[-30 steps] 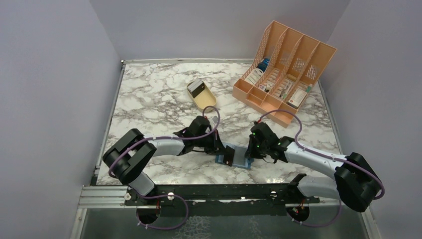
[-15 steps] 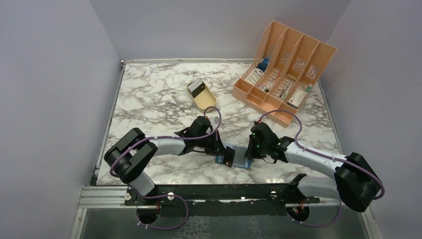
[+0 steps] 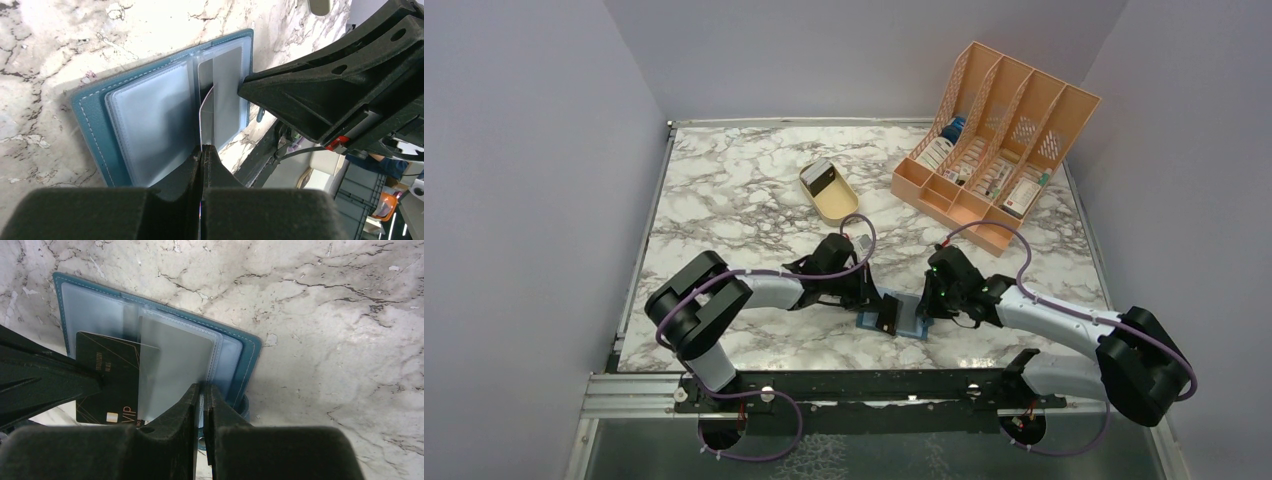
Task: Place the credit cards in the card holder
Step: Insert the credit card into the card holder.
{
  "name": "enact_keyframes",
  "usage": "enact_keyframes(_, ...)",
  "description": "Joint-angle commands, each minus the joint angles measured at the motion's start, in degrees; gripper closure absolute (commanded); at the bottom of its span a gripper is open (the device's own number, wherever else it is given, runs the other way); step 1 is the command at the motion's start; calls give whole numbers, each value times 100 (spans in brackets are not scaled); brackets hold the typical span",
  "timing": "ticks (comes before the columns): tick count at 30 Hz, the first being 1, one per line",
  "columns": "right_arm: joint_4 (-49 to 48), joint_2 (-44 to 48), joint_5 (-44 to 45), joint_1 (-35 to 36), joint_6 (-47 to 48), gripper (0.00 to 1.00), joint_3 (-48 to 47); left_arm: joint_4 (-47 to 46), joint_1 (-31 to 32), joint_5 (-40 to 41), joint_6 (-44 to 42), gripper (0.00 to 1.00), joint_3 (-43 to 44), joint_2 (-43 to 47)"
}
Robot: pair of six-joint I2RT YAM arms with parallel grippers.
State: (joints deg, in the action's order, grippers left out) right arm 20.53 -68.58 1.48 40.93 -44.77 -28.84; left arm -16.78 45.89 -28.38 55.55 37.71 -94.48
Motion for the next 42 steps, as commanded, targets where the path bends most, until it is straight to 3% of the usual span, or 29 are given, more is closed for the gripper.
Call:
enact_keyframes(1,85,-17,116,45,-66,91,195,15,68,469,-238,100,64,-146)
enact_keyframes(19,132,277,28,47,-258,89,251,-16,301,1041,-247,100,148,-239)
enact_keyframes(30,336,477,45,47,-404,78,222,-157,448,1076,-228,100,210,-512)
enact_keyframes(42,216,339,-33,47,-497,79,358,-203,521,1124,-229,100,270,-688)
